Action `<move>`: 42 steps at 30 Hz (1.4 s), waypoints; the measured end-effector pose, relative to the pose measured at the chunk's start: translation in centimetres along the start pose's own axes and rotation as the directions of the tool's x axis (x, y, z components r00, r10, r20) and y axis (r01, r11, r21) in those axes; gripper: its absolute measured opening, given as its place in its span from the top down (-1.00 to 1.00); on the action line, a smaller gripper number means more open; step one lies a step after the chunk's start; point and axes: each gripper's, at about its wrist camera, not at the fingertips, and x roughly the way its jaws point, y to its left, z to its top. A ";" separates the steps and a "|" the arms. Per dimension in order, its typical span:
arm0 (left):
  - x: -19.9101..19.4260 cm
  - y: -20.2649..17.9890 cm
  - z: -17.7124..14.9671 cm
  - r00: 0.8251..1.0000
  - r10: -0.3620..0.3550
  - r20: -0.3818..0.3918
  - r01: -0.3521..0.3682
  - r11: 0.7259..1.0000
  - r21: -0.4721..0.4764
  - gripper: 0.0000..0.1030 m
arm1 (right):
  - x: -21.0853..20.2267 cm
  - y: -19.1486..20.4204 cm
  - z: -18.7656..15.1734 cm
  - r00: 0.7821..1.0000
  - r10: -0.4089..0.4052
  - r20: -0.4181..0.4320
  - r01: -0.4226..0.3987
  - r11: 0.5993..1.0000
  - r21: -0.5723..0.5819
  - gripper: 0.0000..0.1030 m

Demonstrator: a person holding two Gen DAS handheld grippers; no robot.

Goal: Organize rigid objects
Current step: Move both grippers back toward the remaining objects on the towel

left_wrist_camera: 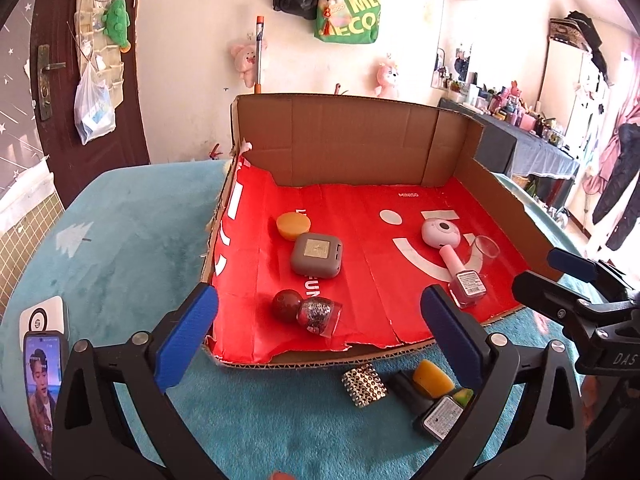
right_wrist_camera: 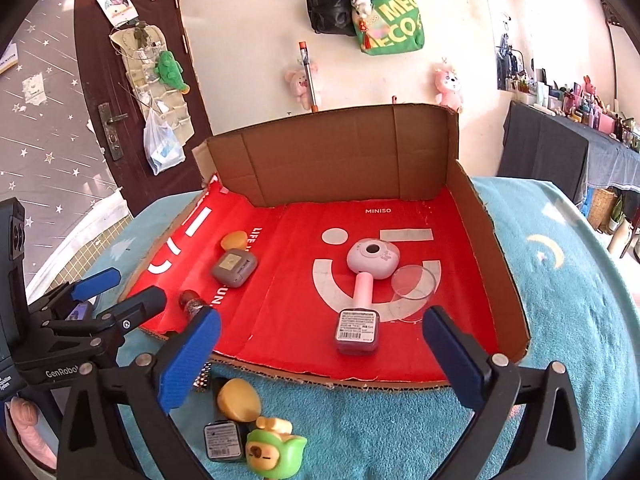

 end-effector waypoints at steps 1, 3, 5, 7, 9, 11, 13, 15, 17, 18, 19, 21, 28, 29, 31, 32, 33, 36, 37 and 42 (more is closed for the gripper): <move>-0.3 -0.1 -0.1 1.000 -0.001 0.004 0.001 1.000 0.001 -1.00 | -0.3 0.2 -0.1 1.000 0.001 0.005 -0.001 1.000 -0.005 -1.00; -0.8 -0.2 -0.2 1.000 -0.004 0.013 0.004 1.000 0.006 -1.00 | -0.8 0.5 -0.2 1.000 0.004 0.018 -0.004 1.000 -0.015 -1.00; -1.4 -0.2 -0.6 1.000 -0.002 0.030 0.002 1.000 0.011 -1.00 | -1.3 0.8 -0.3 1.000 0.006 0.026 -0.005 1.000 -0.024 -1.00; -1.9 -0.3 -1.0 0.999 0.000 0.036 0.000 1.000 0.016 -1.00 | -1.9 1.1 -0.6 0.999 0.009 0.033 -0.008 0.999 -0.032 -1.00; -2.3 -0.3 -1.4 0.999 0.002 0.037 -0.002 1.000 0.021 -1.00 | -2.5 1.3 -1.0 0.999 0.005 0.040 -0.003 0.999 -0.036 -1.00; -2.5 -0.4 -1.8 0.999 0.001 0.034 -0.002 1.000 0.025 -1.00 | -2.8 1.5 -1.3 0.999 0.006 0.044 -0.004 0.999 -0.041 -1.00; -2.6 -0.4 -2.2 1.000 -0.001 0.024 0.000 1.000 0.026 -1.00 | -3.2 1.7 -1.6 0.999 0.000 0.048 0.002 0.999 -0.046 -1.00; -2.7 -0.4 -2.5 1.000 -0.009 0.016 0.008 1.000 0.023 -1.00 | -3.5 2.0 -2.0 0.999 -0.005 0.048 0.007 0.999 -0.047 -1.00; -2.7 -0.3 -2.9 1.000 -0.020 0.008 0.020 1.000 0.017 -1.00 | -3.9 2.1 -2.3 0.999 -0.010 0.049 0.012 0.999 -0.046 -1.00; -2.7 -0.3 -3.1 1.000 -0.023 0.002 0.023 1.000 0.015 -1.00 | -4.1 2.1 -2.5 0.999 -0.014 0.052 0.016 0.999 -0.047 -1.00; -2.6 -0.3 -3.3 1.000 -0.025 -0.007 0.025 1.000 0.014 -1.00 | -4.3 2.2 -2.7 0.998 -0.022 0.054 0.025 0.998 -0.050 -1.00; -2.4 -0.3 -3.7 0.999 -0.029 -0.026 0.030 0.999 0.013 -1.00 | -4.5 2.1 -3.1 0.998 -0.025 0.052 0.027 0.998 -0.052 -1.00; -1.7 -0.3 -5.0 0.994 -0.066 -0.086 0.065 0.998 -0.006 -1.00 | -4.5 2.0 -4.9 1.000 -0.025 0.019 0.026 0.999 -0.046 -1.00; -1.5 -0.2 -5.3 0.993 -0.072 -0.098 0.071 0.997 -0.012 -1.00 | -4.4 2.0 -5.1 1.000 -0.027 0.013 0.027 0.999 -0.047 -1.00; -1.2 -0.1 -5.8 0.990 -0.078 -0.118 0.076 0.997 -0.019 -1.00 | -4.2 2.2 -5.8 0.999 -0.031 -0.004 0.031 0.998 -0.060 -1.00; -1.1 -0.1 -6.1 0.989 -0.077 -0.126 0.075 0.997 -0.020 -1.00 | -4.1 2.2 -6.1 0.999 -0.032 -0.012 0.031 0.997 -0.064 -1.00; -1.0 0.0 -6.3 0.988 -0.076 -0.133 0.073 0.997 -0.022 -1.00 | -4.0 2.2 -6.4 0.999 -0.030 -0.019 0.029 0.997 -0.066 -1.00; -0.6 0.2 -6.9 0.985 -0.079 -0.154 0.075 0.997 -0.033 -1.00 | -3.6 2.3 -7.2 0.999 -0.026 -0.047 0.023 0.997 -0.071 -0.97; -0.5 0.3 -7.0 0.984 -0.083 -0.161 0.078 0.996 -0.038 -1.00 | -3.4 2.3 -7.6 0.998 -0.024 -0.060 0.020 0.997 -0.071 -0.96; 0.2 0.8 -7.7 0.977 -0.088 -0.192 0.078 0.995 -0.059 -1.00 | -2.7 2.2 -8.5 0.995 -0.022 -0.099 0.015 0.998 -0.067 -0.93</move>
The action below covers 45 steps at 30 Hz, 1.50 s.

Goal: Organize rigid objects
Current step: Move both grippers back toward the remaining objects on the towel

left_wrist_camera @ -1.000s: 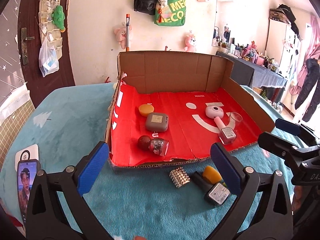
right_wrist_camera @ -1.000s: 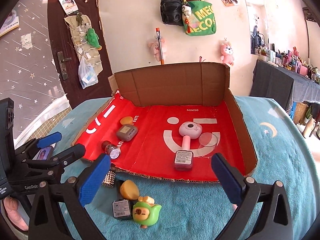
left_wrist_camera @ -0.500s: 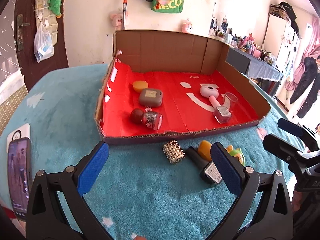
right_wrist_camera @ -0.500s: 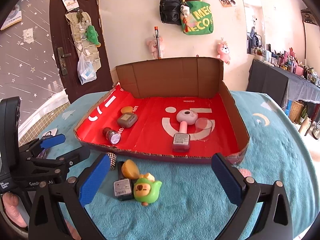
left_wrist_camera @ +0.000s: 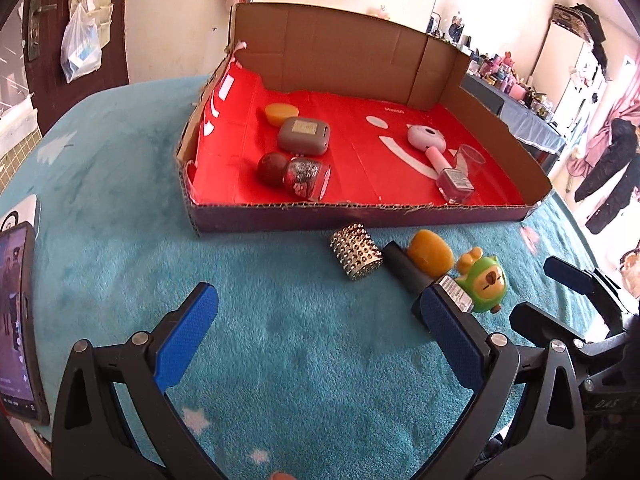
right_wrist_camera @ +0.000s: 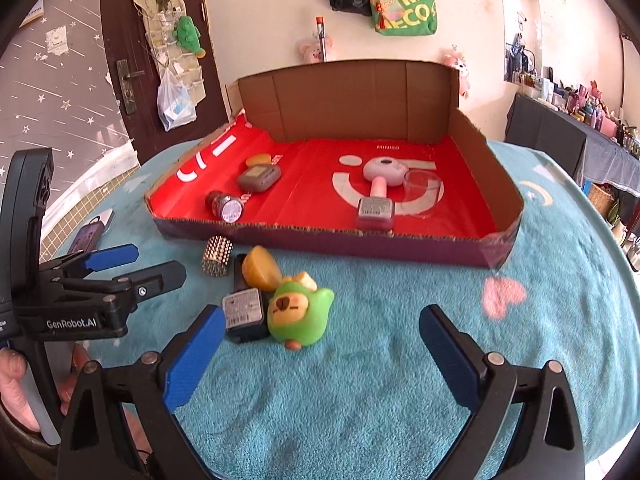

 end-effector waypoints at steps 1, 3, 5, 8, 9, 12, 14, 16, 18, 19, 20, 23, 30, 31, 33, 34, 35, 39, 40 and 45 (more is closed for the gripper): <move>0.2 0.1 -0.1 1.000 0.005 -0.006 -0.005 1.000 -0.001 -1.00 | 0.1 0.0 -0.1 1.000 -0.002 -0.007 0.002 1.000 0.000 -0.93; 0.4 0.1 -0.1 1.000 0.014 -0.015 -0.014 1.000 0.001 -1.00 | 0.4 0.0 -0.4 1.000 -0.007 -0.017 0.007 1.000 -0.001 -0.93; 0.7 0.1 -0.2 1.000 0.019 -0.025 -0.019 1.000 0.002 -1.00 | 0.7 0.0 -0.7 0.999 -0.013 -0.029 0.013 1.000 -0.002 -0.93; 1.1 0.3 -0.1 0.999 0.018 -0.047 -0.018 1.000 -0.007 -1.00 | 1.3 -0.3 -1.2 0.999 -0.012 -0.052 0.012 1.000 0.009 -0.92; 1.3 0.4 -0.1 0.998 0.017 -0.055 -0.018 1.000 -0.014 -1.00 | 1.5 -0.4 -1.3 0.998 -0.013 -0.056 0.014 1.000 0.009 -0.92; 1.8 0.5 -0.1 0.997 0.023 -0.072 -0.025 0.999 -0.030 -1.00 | 1.9 -0.5 -1.6 0.997 -0.024 -0.070 0.025 1.000 0.008 -0.88; 2.1 0.4 -0.1 0.996 0.038 -0.078 -0.040 0.999 -0.022 -1.00 | 2.0 -0.6 -1.7 0.997 -0.032 -0.072 0.032 0.999 0.009 -0.85; 2.3 0.2 0.1 0.996 0.039 -0.080 -0.040 0.999 -0.019 -1.00 | 2.2 -0.8 -1.8 0.996 -0.041 -0.074 0.042 0.999 0.011 -0.84; 2.5 0.1 0.3 0.996 0.040 -0.080 -0.042 0.999 -0.021 -1.00 | 2.4 -1.0 -1.7 0.996 -0.037 -0.077 0.038 0.999 0.015 -0.84; 2.7 0.0 0.5 0.996 0.045 -0.080 -0.047 0.999 -0.022 -1.00 | 2.5 -1.0 -1.7 0.996 -0.034 -0.079 0.036 0.999 0.016 -0.84; 2.8 0.0 0.6 0.995 0.052 -0.081 -0.054 0.998 -0.021 -1.00 | 2.7 -1.0 -1.7 0.996 -0.033 -0.081 0.034 0.999 0.016 -0.84; 3.5 -0.3 1.0 0.993 0.077 -0.087 -0.077 0.997 -0.004 -1.00 | 3.1 -0.9 -1.8 0.996 -0.035 -0.085 0.035 0.999 0.009 -0.83; 4.5 -1.2 1.7 0.991 0.112 -0.074 -0.110 0.994 0.028 -0.96 | 3.6 -0.8 -1.4 0.996 -0.037 -0.077 0.037 0.999 -0.001 -0.82; 4.5 -1.2 1.8 0.991 0.113 -0.072 -0.111 0.993 0.028 -0.96 | 3.7 -0.7 -1.3 0.996 -0.038 -0.077 0.038 0.999 -0.004 -0.81; 4.7 -1.2 2.0 0.992 0.107 -0.068 -0.106 0.994 0.025 -0.87 | 3.9 -0.7 -1.2 0.996 -0.035 -0.077 0.035 0.999 -0.010 -0.80; 4.7 -1.2 2.1 0.993 0.102 -0.066 -0.100 0.995 0.024 -0.82 | 4.0 -0.6 -1.2 0.997 -0.033 -0.076 0.032 0.999 -0.013 -0.80; 4.7 -1.3 2.2 0.993 0.098 -0.062 -0.096 0.995 0.027 -0.73 | 4.1 -0.5 -1.0 0.997 -0.030 -0.075 0.029 0.999 -0.015 -0.78; 4.8 -1.7 2.5 0.996 0.078 -0.051 -0.076 0.996 0.050 -0.33 | 4.2 -0.1 -0.7 0.998 0.008 -0.069 -0.010 1.000 -0.029 -0.58; 4.8 -1.8 2.5 0.996 0.073 -0.050 -0.070 0.996 0.054 -0.28 | 4.2 0.1 -0.6 0.997 0.025 -0.070 -0.028 0.999 -0.034 -0.53; 4.8 -1.9 2.6 0.998 0.038 -0.045 -0.036 0.998 0.056 0.03 | 4.3 0.5 -0.2 0.991 0.119 -0.066 -0.122 0.992 -0.041 -0.42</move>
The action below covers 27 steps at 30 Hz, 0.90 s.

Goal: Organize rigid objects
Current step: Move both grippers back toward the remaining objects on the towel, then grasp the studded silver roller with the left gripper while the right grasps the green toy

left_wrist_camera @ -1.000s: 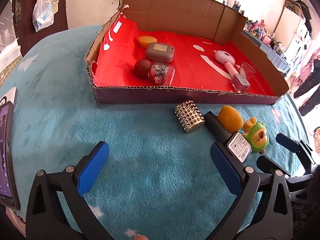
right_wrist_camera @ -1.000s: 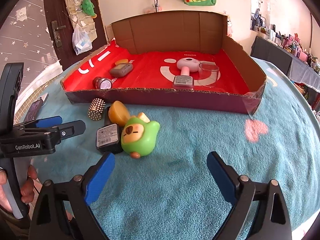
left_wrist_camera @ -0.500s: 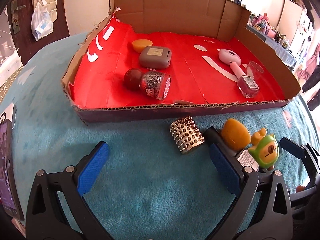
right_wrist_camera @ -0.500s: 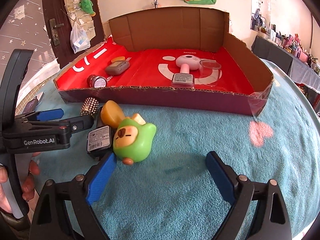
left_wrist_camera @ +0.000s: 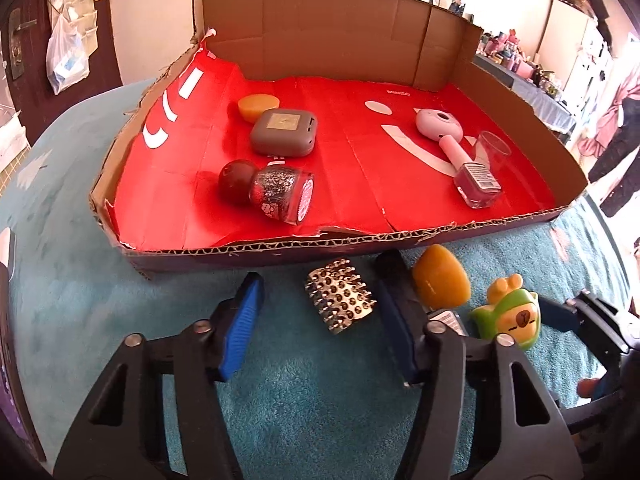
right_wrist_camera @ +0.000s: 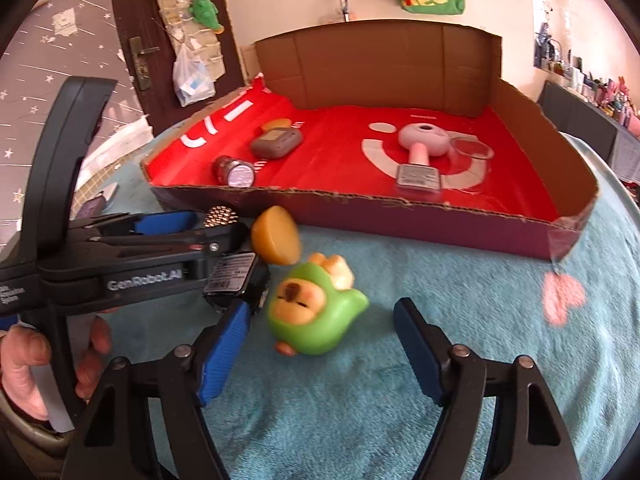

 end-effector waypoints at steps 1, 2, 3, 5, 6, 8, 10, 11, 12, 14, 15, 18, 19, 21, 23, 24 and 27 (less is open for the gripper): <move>0.0 0.0 0.0 1.000 -0.004 0.001 0.004 1.000 0.003 0.08 | 0.1 0.2 0.0 1.000 0.031 -0.004 -0.031 0.999 -0.006 -0.31; 0.0 -0.1 0.0 1.000 -0.006 0.000 0.006 1.000 0.008 0.14 | 0.1 0.3 0.0 0.999 0.041 -0.005 -0.041 0.999 -0.007 -0.20; -0.1 -0.2 -0.1 1.000 -0.003 0.001 0.003 1.000 0.014 0.21 | 0.1 0.4 0.0 0.998 0.057 -0.007 -0.057 0.998 -0.009 -0.13; -0.2 -0.3 -0.2 1.000 -0.009 0.002 0.009 1.000 0.016 0.35 | 0.0 0.7 -0.1 0.999 0.046 -0.002 -0.046 0.999 -0.019 0.11; -0.2 -0.3 -0.2 1.000 -0.012 0.003 0.012 1.000 0.016 0.35 | -0.1 0.7 -0.1 0.999 0.038 0.000 -0.038 0.999 -0.018 0.11; -0.4 -0.3 -0.3 1.000 -0.018 0.002 0.018 1.000 0.016 0.35 | -0.1 0.4 -0.2 0.999 0.054 -0.004 -0.054 0.999 0.003 0.12; -0.6 -0.2 -0.4 1.000 -0.023 0.005 0.023 1.000 0.014 0.35 | -0.2 0.2 -0.2 0.998 0.058 -0.006 -0.057 0.998 0.019 0.12; -0.8 -0.3 -0.5 1.000 -0.025 0.006 0.025 1.000 0.016 0.35 | -0.2 0.3 -0.2 0.998 0.057 -0.007 -0.057 0.998 0.019 0.12; -0.8 -0.3 -0.6 1.000 -0.026 0.006 0.026 1.000 0.017 0.36 | -0.3 0.2 -0.2 0.998 0.056 -0.006 -0.055 0.998 0.018 0.12; -1.0 -0.3 -0.8 0.999 -0.032 0.005 0.032 0.999 0.018 0.50 | -0.5 0.1 -0.3 0.998 0.058 -0.007 -0.058 0.998 0.021 0.12; -1.1 -0.3 -0.9 0.999 -0.039 0.003 0.038 0.999 0.017 0.51 | -0.5 0.1 -0.3 0.998 0.062 -0.009 -0.062 0.998 0.024 0.12; -1.4 -0.4 -1.3 0.999 -0.044 0.002 0.044 0.999 0.017 0.53 | -0.7 0.1 -0.4 0.997 0.072 -0.008 -0.072 0.997 0.032 0.12; -1.5 -0.4 -1.4 0.999 -0.044 0.001 0.043 0.999 0.018 0.53 | -0.9 0.2 -0.5 0.997 0.078 -0.007 -0.078 0.996 0.035 0.12; -1.7 -0.4 -1.7 0.999 -0.047 0.001 0.047 0.999 0.018 0.53 | -1.1 0.2 -0.5 0.996 0.084 -0.006 -0.084 0.996 0.039 0.12; -2.2 -0.2 -2.0 0.999 -0.049 0.008 0.049 0.999 0.011 0.54 | -1.4 0.3 -0.6 0.996 0.087 -0.004 -0.086 0.995 0.042 0.12; -2.5 -0.2 -2.1 0.999 -0.053 0.012 0.053 0.999 0.007 0.54 | -1.5 0.3 -0.6 0.996 0.087 -0.002 -0.087 0.995 0.042 0.12; -3.2 0.1 -2.2 0.997 -0.069 0.021 0.069 0.998 0.004 0.54 | -2.1 0.6 -0.6 0.996 0.088 0.010 -0.088 0.995 0.039 0.12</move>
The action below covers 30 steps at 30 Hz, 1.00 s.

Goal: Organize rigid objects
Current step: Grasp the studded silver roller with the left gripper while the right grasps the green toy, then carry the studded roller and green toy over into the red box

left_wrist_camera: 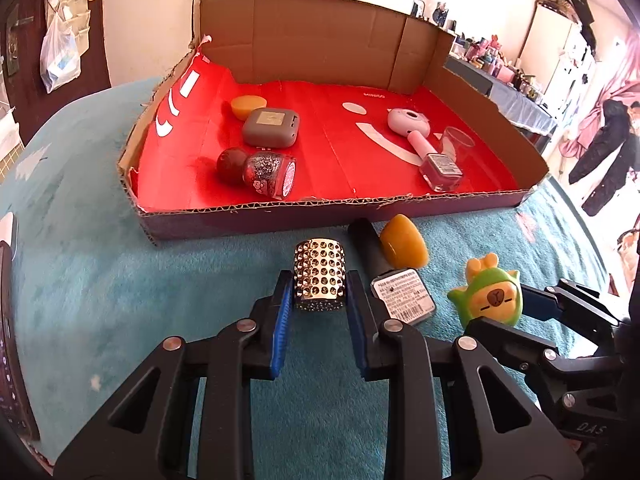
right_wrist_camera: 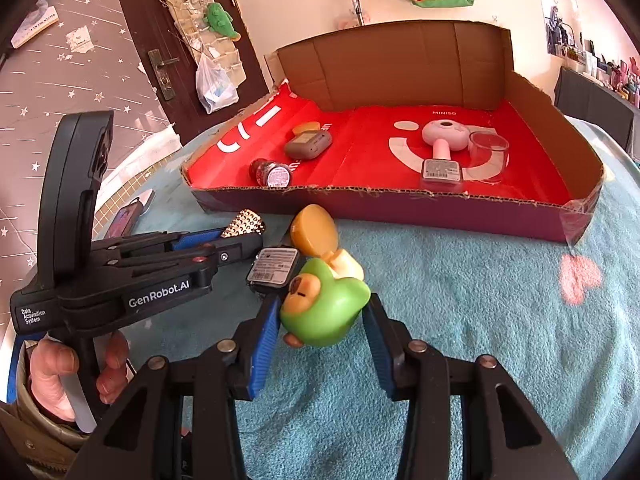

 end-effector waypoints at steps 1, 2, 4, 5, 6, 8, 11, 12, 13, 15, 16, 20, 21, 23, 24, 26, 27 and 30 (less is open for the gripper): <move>-0.3 0.0 -0.1 1.000 -0.005 0.004 0.005 1.000 -0.002 0.54 | -0.2 0.1 0.0 1.000 0.000 0.004 0.000 1.000 -0.002 0.12; -0.6 0.1 -0.1 1.000 -0.010 0.007 0.010 1.000 -0.005 0.54 | -0.3 0.2 0.0 1.000 0.000 0.007 0.000 1.000 -0.004 0.12; -1.1 0.0 -0.2 1.000 -0.017 0.014 0.017 1.000 -0.007 0.54 | -0.6 0.4 0.0 1.000 0.004 0.014 -0.004 1.000 -0.007 0.12; -1.4 0.0 -0.2 1.000 -0.017 0.018 0.018 1.000 -0.005 0.54 | -0.8 0.5 0.0 1.000 0.007 0.017 -0.006 1.000 -0.007 0.12; -1.6 -0.1 -0.3 1.000 -0.018 0.022 0.018 1.000 -0.001 0.54 | -0.9 0.6 0.0 1.000 0.010 0.020 -0.010 1.000 -0.007 0.12; -1.9 -0.3 -0.3 0.999 -0.020 0.026 0.020 1.000 0.003 0.54 | -1.0 0.8 0.0 1.000 0.013 0.022 -0.012 1.000 -0.009 0.12; -2.1 -0.6 -0.2 0.999 -0.028 0.032 0.027 1.000 0.008 0.54 | -1.1 0.9 -0.1 1.000 0.012 0.022 -0.011 1.000 -0.012 0.12; -2.2 -0.7 -0.1 0.999 -0.031 0.034 0.031 0.999 0.009 0.54 | -1.2 0.8 -0.2 1.000 0.013 0.022 -0.013 1.000 -0.010 0.12; -2.3 -0.7 0.0 0.999 -0.034 0.037 0.033 0.999 0.010 0.54 | -1.3 0.8 -0.2 1.000 0.015 0.023 -0.015 1.000 -0.008 0.12; -2.6 -0.9 0.3 0.998 -0.040 0.045 0.039 0.999 0.014 0.54 | -1.5 0.8 0.0 0.999 0.021 0.028 -0.021 1.000 -0.004 0.12; -2.9 -1.0 0.5 0.998 -0.045 0.052 0.044 0.999 0.017 0.54 | -1.7 0.8 0.2 0.999 0.024 0.032 -0.024 1.000 -0.004 0.12; -3.5 -1.3 1.6 0.996 -0.053 0.078 0.050 0.998 0.030 0.54 | -2.4 0.8 1.1 0.998 0.027 0.057 -0.027 1.000 -0.012 0.12; -3.6 -1.4 2.0 0.995 -0.054 0.084 0.051 0.998 0.033 0.54 | -2.5 0.8 1.4 0.998 0.027 0.063 -0.026 1.000 -0.015 0.12; -3.7 -1.6 2.6 0.994 -0.053 0.094 0.050 0.998 0.042 0.54 | -2.7 0.8 2.1 0.997 0.026 0.074 -0.025 0.999 -0.022 0.12; -3.7 -1.6 3.0 0.994 -0.053 0.098 0.048 0.998 0.045 0.54 | -2.7 0.8 2.4 0.997 0.023 0.080 -0.021 0.999 -0.027 0.12; -3.6 -1.7 3.7 0.993 -0.052 0.105 0.047 0.998 0.052 0.54 | -2.8 0.7 3.3 0.996 0.016 0.093 -0.012 0.999 -0.036 0.12; -3.4 -1.7 4.1 0.993 -0.050 0.108 0.045 0.997 0.056 0.54 | -2.8 0.7 3.6 0.995 0.013 0.097 -0.009 0.999 -0.040 0.12; -2.9 -1.7 4.9 0.993 -0.054 0.107 0.048 0.997 0.060 0.54 | -2.8 0.4 4.6 0.994 -0.002 0.107 0.007 0.999 -0.049 0.12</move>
